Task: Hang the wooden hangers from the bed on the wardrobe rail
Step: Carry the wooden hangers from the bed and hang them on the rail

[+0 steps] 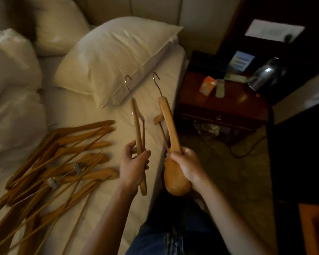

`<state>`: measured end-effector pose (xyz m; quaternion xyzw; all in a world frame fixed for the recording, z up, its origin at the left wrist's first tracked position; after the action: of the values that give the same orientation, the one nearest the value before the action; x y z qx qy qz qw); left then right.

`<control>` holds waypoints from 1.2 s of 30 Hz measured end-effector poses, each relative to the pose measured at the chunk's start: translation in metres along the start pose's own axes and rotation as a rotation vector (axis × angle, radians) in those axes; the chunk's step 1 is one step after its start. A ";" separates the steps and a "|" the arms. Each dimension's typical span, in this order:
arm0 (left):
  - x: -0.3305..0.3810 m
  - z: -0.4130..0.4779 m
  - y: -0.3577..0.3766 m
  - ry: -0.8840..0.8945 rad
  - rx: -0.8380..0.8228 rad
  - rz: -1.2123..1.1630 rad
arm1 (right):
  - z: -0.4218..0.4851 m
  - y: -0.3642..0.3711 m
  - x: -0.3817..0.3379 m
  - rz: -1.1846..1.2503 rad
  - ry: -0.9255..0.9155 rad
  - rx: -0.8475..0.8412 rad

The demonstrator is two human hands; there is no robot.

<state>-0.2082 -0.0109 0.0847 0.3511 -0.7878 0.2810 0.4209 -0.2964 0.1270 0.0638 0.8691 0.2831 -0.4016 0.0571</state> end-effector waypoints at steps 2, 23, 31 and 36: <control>0.000 -0.006 0.039 0.010 -0.104 0.080 | -0.004 -0.035 0.012 0.053 0.028 0.055; -0.079 -0.192 0.363 0.193 -0.902 0.618 | -0.098 -0.333 0.210 0.848 0.205 0.663; -0.111 -0.270 0.459 0.110 -1.269 0.718 | -0.163 -0.393 0.234 0.944 0.245 1.064; -0.115 -0.313 0.509 0.160 -1.454 0.802 | -0.191 -0.422 0.231 1.069 0.231 1.296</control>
<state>-0.4186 0.5597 0.0633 -0.3362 -0.8058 -0.1449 0.4655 -0.2766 0.6442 0.0770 0.7826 -0.4479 -0.3121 -0.2994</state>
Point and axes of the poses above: each hand's wrist, its own z-axis towards the middle knuckle, its own y-axis out of the palm, x = y × z, the point moved 7 cm from there along z, towards the middle knuckle, and after that the axes turned 5 degrees about x, right-handed, at the moved point
